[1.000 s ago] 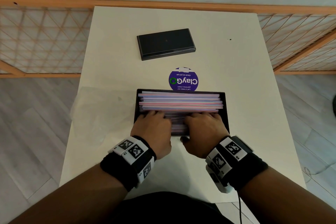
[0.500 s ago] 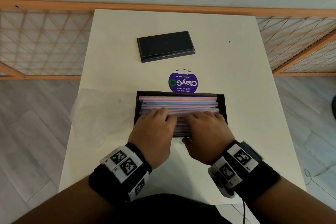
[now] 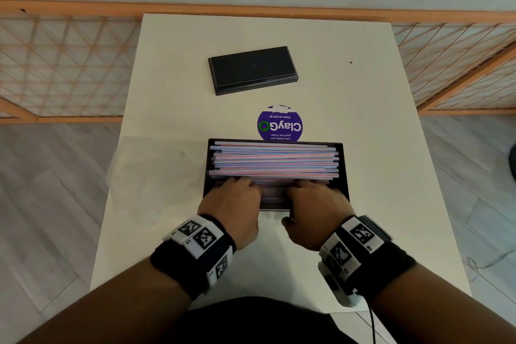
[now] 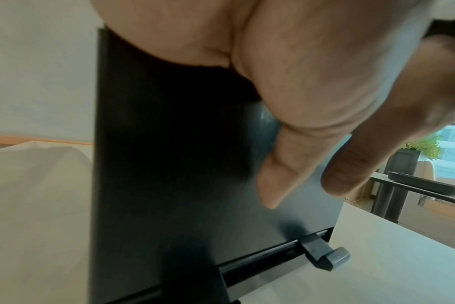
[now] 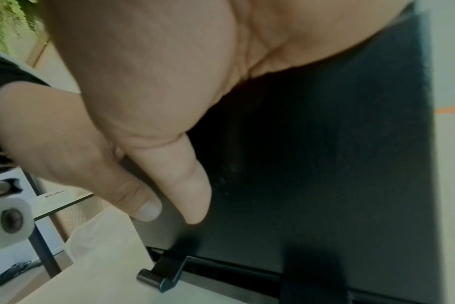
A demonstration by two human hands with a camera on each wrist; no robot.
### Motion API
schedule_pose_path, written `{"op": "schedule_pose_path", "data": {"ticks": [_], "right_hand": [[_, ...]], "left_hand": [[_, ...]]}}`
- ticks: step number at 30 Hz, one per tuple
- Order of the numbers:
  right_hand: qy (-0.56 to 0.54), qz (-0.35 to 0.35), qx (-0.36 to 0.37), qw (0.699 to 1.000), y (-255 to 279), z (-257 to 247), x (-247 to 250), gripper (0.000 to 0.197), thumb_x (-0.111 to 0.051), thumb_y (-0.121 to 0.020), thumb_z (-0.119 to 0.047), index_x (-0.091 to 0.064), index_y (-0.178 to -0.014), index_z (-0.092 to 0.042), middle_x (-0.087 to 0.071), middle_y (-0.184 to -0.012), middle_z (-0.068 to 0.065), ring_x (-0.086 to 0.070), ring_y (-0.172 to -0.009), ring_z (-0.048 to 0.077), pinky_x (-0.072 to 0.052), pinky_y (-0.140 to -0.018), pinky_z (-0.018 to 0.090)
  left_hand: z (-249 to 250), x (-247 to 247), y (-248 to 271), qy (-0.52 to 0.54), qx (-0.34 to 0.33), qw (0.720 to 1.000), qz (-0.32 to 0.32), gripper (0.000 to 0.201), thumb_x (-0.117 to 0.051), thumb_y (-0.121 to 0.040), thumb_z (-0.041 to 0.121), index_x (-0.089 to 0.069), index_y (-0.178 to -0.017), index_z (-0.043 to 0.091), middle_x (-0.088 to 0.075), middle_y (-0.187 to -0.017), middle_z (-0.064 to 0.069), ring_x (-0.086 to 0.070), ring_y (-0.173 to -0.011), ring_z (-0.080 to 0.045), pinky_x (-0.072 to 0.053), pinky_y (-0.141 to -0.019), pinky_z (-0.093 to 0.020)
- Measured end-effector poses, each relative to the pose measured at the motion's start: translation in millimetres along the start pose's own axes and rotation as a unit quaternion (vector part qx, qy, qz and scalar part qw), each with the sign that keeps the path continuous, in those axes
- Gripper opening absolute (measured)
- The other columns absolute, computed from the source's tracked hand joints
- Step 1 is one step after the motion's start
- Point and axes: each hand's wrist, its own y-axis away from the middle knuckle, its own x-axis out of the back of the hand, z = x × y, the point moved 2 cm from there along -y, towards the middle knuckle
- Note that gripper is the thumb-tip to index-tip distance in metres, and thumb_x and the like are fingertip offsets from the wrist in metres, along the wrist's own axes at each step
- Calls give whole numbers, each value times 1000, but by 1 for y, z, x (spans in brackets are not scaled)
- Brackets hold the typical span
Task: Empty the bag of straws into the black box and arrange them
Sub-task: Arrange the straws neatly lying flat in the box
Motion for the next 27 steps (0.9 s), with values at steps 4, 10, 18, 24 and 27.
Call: {"op": "schedule_pose_path", "data": {"ticks": [4, 10, 18, 24, 27], "right_hand": [[-11, 13, 5, 1000, 0, 2, -1, 32, -59, -80, -43, -61, -109, -27, -58, -117, -6, -54, -115, 24, -47, -94, 37], [-22, 27, 20, 999, 0, 3, 1, 19, -54, -83, -31, -66, -97, -26, -68, -100, -4, -63, -96, 25, -44, -80, 29], [-23, 48, 25, 998, -3, 3, 10, 18, -54, -84, -32, -64, -97, -25, -67, -103, -5, -63, -95, 25, -41, -75, 28], [-65, 241, 92, 964, 21, 0, 24, 46, -60, -69, -60, -66, -95, -23, -65, -95, -4, -58, -90, 25, -48, -78, 37], [-39, 184, 92, 978, 10, -9, 26, 93, -53, -67, -74, -44, -140, -17, -42, -150, 5, -36, -139, 29, -34, -111, 49]], "left_hand": [[-1, 2, 0, 14, -7, 1000, 22, 26, -63, -90, 25, -56, -115, 22, -54, -123, 1, -52, -119, -23, -50, -96, -36], [-3, -5, -2, -29, -3, 999, -31, 13, -56, -93, 21, -68, -96, 18, -70, -96, -3, -68, -91, -28, -51, -70, -34], [-12, 4, -12, 20, -32, 999, 10, 8, -61, -92, 23, -65, -90, 15, -69, -93, -3, -67, -89, -28, -49, -69, -33], [-23, 41, 14, 194, -109, 935, 277, 66, -73, -63, 51, -56, -116, 15, -60, -115, 0, -54, -107, -21, -44, -91, -36], [-43, 30, -1, 101, -48, 985, 130, 129, -78, -56, 63, -9, -156, 20, -15, -168, -1, -7, -156, -20, -13, -126, -45]]}}
